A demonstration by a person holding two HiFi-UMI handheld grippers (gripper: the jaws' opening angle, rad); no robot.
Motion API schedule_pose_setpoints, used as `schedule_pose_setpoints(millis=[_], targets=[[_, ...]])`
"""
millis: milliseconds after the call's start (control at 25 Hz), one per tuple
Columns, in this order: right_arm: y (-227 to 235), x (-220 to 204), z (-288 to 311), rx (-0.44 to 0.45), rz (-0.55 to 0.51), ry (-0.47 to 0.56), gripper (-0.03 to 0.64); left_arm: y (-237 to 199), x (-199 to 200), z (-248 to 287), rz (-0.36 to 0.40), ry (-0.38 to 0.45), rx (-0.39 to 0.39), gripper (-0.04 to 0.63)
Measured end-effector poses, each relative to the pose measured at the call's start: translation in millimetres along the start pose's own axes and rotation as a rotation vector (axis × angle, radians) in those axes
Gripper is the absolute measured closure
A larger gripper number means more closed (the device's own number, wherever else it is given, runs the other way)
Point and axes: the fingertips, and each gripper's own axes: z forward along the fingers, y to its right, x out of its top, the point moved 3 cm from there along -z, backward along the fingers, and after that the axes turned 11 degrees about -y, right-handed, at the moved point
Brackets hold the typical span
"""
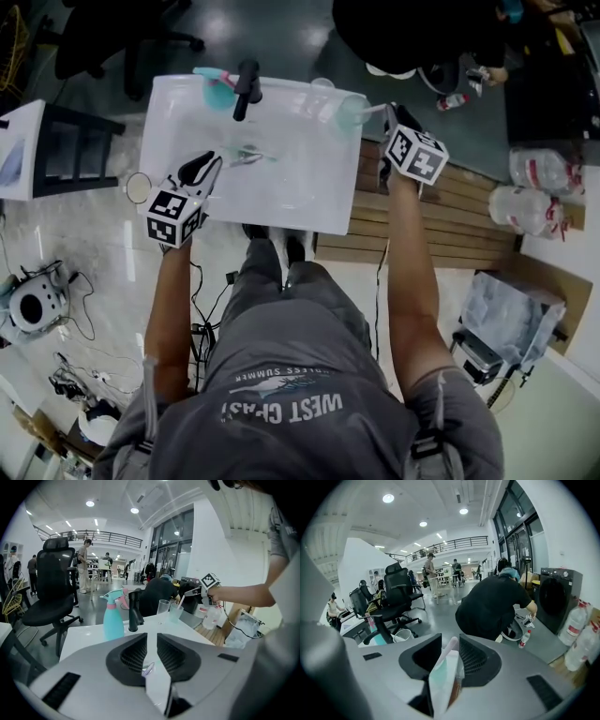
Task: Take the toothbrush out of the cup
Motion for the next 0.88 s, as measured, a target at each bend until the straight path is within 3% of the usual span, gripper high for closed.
schedule_pose_setpoints(millis=[240, 360, 640, 880], targets=[[3, -3, 20, 0.022, 0.038, -0.016, 0.476, -2, -5, 2, 0.002, -0.015, -0.007, 0.535], [3, -4, 25, 0.022, 0.043, -0.02, 0.518, -3, -6, 2, 0.002, -0.02, -0.008, 0.535], [-1, 4, 20, 0.043, 0.072, 0.028, 0.551, -7, -7, 2, -0.003, -0.02, -0.006, 0.535], [-11, 14, 9, 0.061, 0.037, 0.07, 0.566, -5, -4, 2, -0.004, -0.01, -0.004, 0.535]])
